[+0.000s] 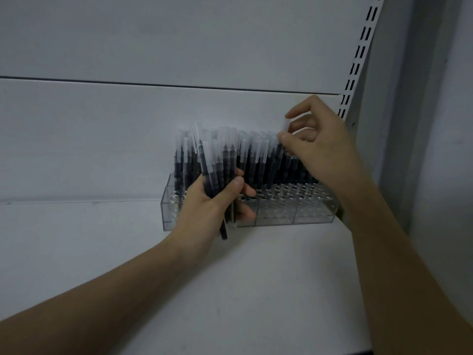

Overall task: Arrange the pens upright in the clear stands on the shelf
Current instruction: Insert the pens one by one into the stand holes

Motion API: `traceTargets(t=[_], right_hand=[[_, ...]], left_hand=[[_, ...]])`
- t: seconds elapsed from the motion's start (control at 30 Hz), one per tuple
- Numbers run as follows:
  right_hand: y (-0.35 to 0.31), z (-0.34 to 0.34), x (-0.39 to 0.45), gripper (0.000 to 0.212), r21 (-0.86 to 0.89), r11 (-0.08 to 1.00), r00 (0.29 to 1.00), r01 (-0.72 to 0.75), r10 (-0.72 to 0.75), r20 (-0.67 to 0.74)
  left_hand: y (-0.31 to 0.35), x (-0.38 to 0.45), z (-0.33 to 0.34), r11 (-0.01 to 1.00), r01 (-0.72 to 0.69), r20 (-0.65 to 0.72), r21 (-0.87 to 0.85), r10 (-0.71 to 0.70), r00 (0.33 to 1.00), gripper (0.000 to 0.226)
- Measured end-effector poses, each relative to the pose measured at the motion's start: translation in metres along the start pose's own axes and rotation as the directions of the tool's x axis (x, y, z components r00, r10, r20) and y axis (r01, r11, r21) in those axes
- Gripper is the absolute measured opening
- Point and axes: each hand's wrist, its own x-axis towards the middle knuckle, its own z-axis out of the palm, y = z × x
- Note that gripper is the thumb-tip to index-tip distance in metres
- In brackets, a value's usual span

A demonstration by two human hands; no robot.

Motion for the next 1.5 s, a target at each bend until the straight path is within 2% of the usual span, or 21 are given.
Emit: traceTargets(t=[0.1,0.23,0.37,0.43,0.53,0.6,0.63,0.7,0.83,0.93,1.03,1.3,1.5], right_hand=[[0.004,0.007,0.0,0.02,-0.056,0.998,0.996,-0.012,0.017,0.086],[0.008,0.004,0.001,0.021,-0.125,0.992,0.991,-0.031,0.046,0.125],[0.01,0.006,0.001,0.02,-0.122,0.992,0.978,-0.045,0.068,0.197],[0.011,0.007,0.001,0.013,-0.124,0.992,0.985,-0.038,0.058,0.162],[0.005,0.006,0.001,0.008,-0.149,0.988,1.0,0.029,-0.03,0.0],[-0.003,0.008,0.0,0.007,-0.073,0.994,0.991,0.087,-0.094,-0.095],[-0.007,0.01,-0.001,0.006,-0.003,0.995,0.991,0.096,-0.096,-0.097],[-0.013,0.014,-0.003,0.005,0.123,0.99,0.997,0.074,-0.074,-0.007],[-0.015,0.024,-0.006,0.012,0.202,0.978,0.974,-0.046,-0.001,0.228],[-0.016,0.029,-0.007,0.021,0.264,0.958,0.949,-0.108,0.02,0.315],[-0.015,0.029,-0.007,0.025,0.298,0.948,0.952,-0.109,0.013,0.307],[-0.015,0.021,-0.004,0.024,0.382,0.92,0.99,-0.092,0.042,0.137],[-0.017,0.016,-0.005,0.025,0.533,0.828,0.974,-0.173,0.063,0.218]], left_hand=[[0.0,0.0,0.001,1.0,0.006,-0.002,-0.001,-0.006,1.0,0.017],[0.0,-0.001,0.001,1.0,0.015,0.01,-0.003,-0.015,1.0,0.017],[0.0,-0.001,0.001,1.0,0.024,0.021,-0.001,-0.024,0.999,0.015],[0.0,-0.001,0.001,1.0,0.031,0.027,0.003,-0.031,0.999,0.016],[-0.001,-0.002,0.001,0.999,0.037,0.056,0.025,-0.039,0.998,0.02],[0.0,-0.003,0.001,0.999,0.044,0.068,0.03,-0.046,0.997,0.02],[0.0,-0.003,0.001,0.998,0.05,0.069,0.029,-0.052,0.996,0.02],[0.0,-0.002,0.001,0.998,0.054,0.068,0.029,-0.056,0.996,0.021],[0.001,0.0,0.001,0.999,0.04,0.059,0.027,-0.041,0.997,0.026],[0.001,0.0,0.001,0.999,0.04,0.055,0.007,-0.041,0.998,0.025],[0.001,0.0,0.002,0.999,0.047,0.063,-0.006,-0.046,0.997,0.025],[-0.001,-0.001,0.003,0.997,0.079,0.08,-0.017,-0.078,0.994,0.024],[0.003,-0.003,0.004,0.994,0.089,0.084,-0.067,-0.083,0.993,0.019]])
